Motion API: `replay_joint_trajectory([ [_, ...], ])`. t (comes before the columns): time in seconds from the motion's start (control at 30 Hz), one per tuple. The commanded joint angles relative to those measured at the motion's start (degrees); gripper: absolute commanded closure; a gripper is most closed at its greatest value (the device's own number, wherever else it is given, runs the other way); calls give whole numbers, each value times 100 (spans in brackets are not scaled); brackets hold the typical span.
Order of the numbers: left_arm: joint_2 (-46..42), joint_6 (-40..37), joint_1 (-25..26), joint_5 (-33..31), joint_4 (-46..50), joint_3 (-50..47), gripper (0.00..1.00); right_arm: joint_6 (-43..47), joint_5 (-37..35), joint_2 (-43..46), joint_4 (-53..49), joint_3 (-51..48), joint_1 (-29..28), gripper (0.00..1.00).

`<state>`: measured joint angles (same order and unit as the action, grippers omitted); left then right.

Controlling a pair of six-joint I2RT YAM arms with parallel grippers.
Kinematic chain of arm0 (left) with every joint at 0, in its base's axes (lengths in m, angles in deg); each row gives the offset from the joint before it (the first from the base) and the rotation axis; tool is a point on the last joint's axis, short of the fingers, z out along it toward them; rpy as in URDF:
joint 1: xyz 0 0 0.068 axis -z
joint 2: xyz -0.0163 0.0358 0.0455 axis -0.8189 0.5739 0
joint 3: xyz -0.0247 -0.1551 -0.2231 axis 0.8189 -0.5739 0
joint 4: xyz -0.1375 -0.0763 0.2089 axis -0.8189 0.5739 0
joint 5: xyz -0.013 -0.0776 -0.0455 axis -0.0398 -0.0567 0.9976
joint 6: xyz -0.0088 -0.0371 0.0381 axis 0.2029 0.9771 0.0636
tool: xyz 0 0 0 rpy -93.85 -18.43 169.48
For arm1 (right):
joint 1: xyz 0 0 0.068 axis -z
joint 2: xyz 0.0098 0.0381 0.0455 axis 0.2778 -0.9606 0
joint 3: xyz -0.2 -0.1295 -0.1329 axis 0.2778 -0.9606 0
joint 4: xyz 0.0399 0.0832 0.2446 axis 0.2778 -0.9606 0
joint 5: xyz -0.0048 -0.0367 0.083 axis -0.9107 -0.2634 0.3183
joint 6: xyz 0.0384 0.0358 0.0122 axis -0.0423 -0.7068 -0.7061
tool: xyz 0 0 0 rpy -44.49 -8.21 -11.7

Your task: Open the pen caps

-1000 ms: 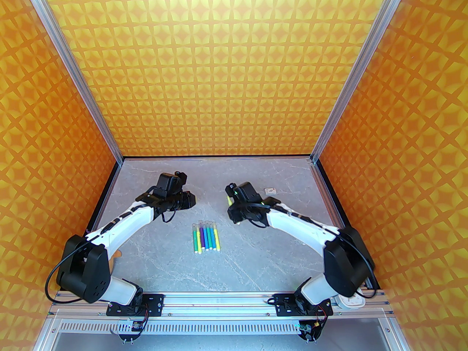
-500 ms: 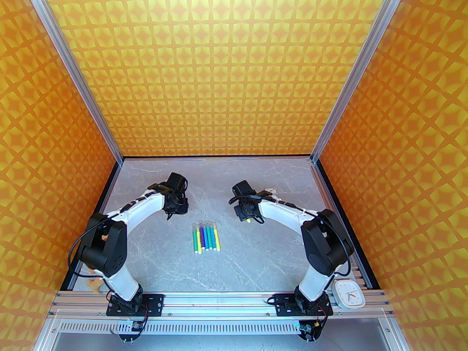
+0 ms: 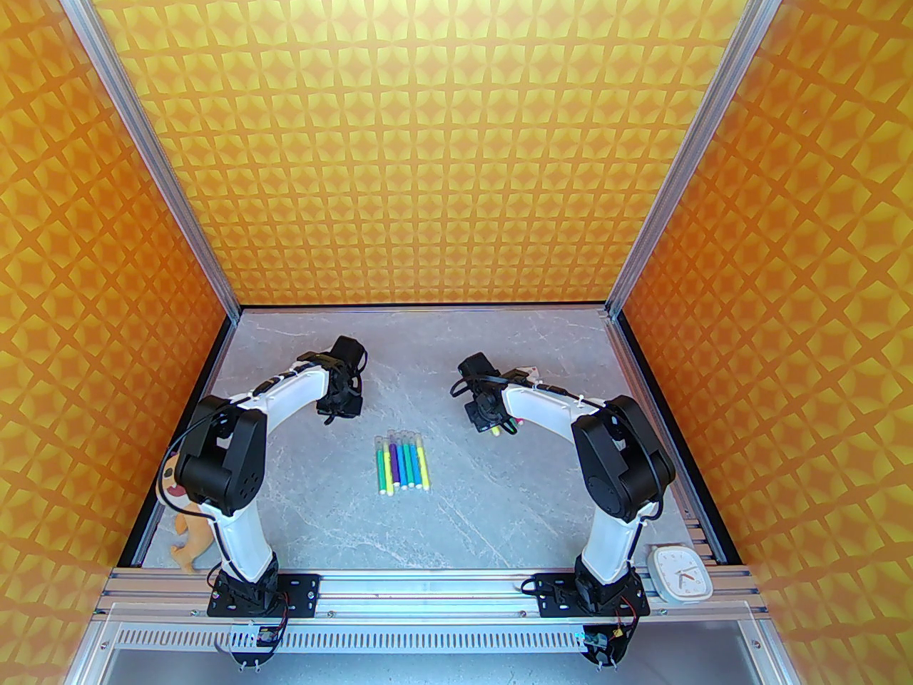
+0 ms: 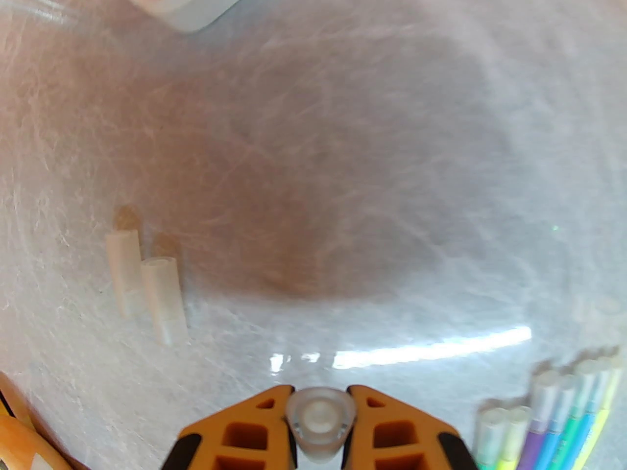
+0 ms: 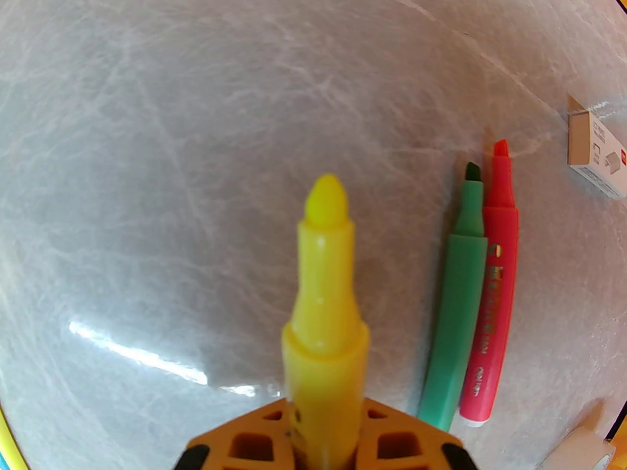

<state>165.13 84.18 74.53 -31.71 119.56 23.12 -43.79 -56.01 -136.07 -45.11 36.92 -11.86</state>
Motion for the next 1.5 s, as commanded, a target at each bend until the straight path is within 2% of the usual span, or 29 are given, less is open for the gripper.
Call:
replay_joint_trajectory([
  [0.0,117,-131,-64,-312,244,207,95,29,-181,-115,-121,107,30,98],
  [0.43,437,-191,-188,-576,206,178,93,35,-282,-249,-134,124,72,92],
  [0.77,529,-157,-224,-699,170,201,88,121,-490,-375,-123,139,97,91],
  [1.27,566,-161,-259,-838,151,209,71,173,-562,-440,-161,181,97,86],
  [1.47,423,-148,-259,-840,188,204,70,194,-602,-461,-190,228,101,82],
])
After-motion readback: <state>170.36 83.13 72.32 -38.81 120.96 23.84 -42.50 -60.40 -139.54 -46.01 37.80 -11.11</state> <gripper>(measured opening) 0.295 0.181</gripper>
